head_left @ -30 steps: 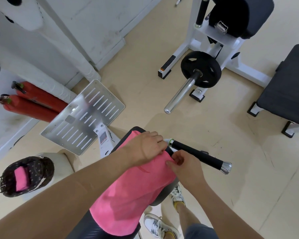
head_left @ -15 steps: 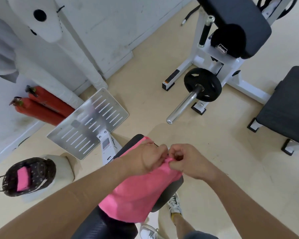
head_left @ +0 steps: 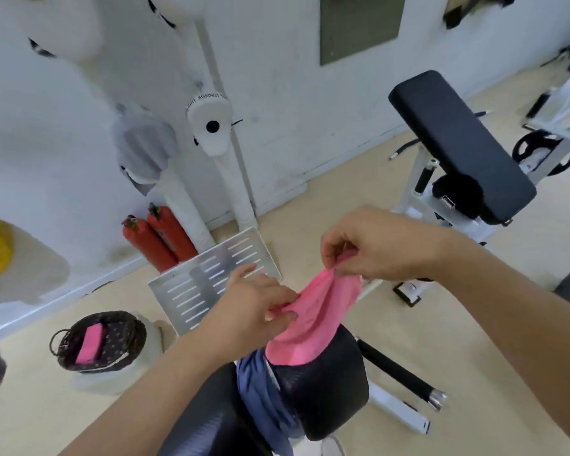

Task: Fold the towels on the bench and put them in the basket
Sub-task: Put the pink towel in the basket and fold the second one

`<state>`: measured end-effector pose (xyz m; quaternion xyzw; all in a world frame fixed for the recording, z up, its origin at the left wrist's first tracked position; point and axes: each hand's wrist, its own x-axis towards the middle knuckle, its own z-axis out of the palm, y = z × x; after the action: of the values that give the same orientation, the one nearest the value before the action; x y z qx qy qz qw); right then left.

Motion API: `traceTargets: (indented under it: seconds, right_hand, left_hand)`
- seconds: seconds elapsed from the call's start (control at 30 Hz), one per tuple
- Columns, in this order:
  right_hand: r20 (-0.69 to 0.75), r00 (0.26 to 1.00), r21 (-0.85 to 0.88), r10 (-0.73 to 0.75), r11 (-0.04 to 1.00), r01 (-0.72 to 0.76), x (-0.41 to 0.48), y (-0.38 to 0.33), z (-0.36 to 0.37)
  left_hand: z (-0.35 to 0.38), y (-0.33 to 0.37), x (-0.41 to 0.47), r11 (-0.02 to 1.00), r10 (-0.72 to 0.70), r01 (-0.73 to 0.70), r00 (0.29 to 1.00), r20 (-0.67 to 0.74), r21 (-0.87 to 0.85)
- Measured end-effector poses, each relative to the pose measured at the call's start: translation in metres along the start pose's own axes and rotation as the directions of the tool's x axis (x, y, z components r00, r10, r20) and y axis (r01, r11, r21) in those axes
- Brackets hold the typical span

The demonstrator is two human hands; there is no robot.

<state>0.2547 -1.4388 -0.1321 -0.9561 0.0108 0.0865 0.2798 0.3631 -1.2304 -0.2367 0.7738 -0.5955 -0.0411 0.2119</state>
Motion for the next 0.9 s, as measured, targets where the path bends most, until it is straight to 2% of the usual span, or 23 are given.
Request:
traceTargets:
  seconds: [0.13,0.27,0.43,0.5,0.6,0.7,0.8,0.9]
  right_hand:
    - [-0.154,0.988,0.006,0.0,1.0,0.001,-0.021,-0.027,-0.009]
    - [-0.246,0.969,-0.104,0.018,0.994,-0.045,-0.047,-0.045,-0.014]
    - [-0.224,0.973,-0.344,0.05,0.93,-0.127,-0.067,-0.047,0.001]
    - [-0.214,0.975,-0.316,0.051,0.941,-0.119,-0.068,-0.045,0.01]
    - [-0.221,0.974,-0.189,0.057,0.977,-0.1,-0.058,-0.033,0.019]
    - [-0.232,0.971,-0.104,0.058,0.991,-0.084,-0.035,-0.02,0.025]
    - [-0.264,0.963,-0.084,0.055,0.993,-0.079,-0.006,-0.005,0.027]
    - [-0.283,0.957,-0.068,0.058,0.994,-0.081,0.027,0.017,0.029]
  left_hand:
    - [-0.016,0.012,-0.042,0.997,0.04,-0.041,0.999,0.007,0.061]
    - [-0.033,0.016,-0.094,0.985,-0.143,0.145,0.989,0.021,-0.097]
    - [-0.066,0.028,-0.138,0.936,-0.298,0.248,0.936,-0.187,-0.25]
    - [-0.076,0.035,-0.146,0.906,-0.366,0.282,0.896,-0.25,-0.316]
    - [-0.081,0.037,-0.154,0.851,-0.459,0.339,0.852,-0.253,-0.402]
    - [-0.075,0.019,-0.157,0.82,-0.5,0.376,0.837,-0.221,-0.431]
    - [-0.067,-0.002,-0.152,0.745,-0.565,0.397,0.803,-0.19,-0.536]
    - [-0.055,-0.022,-0.134,0.648,-0.668,0.465,0.728,-0.155,-0.603]
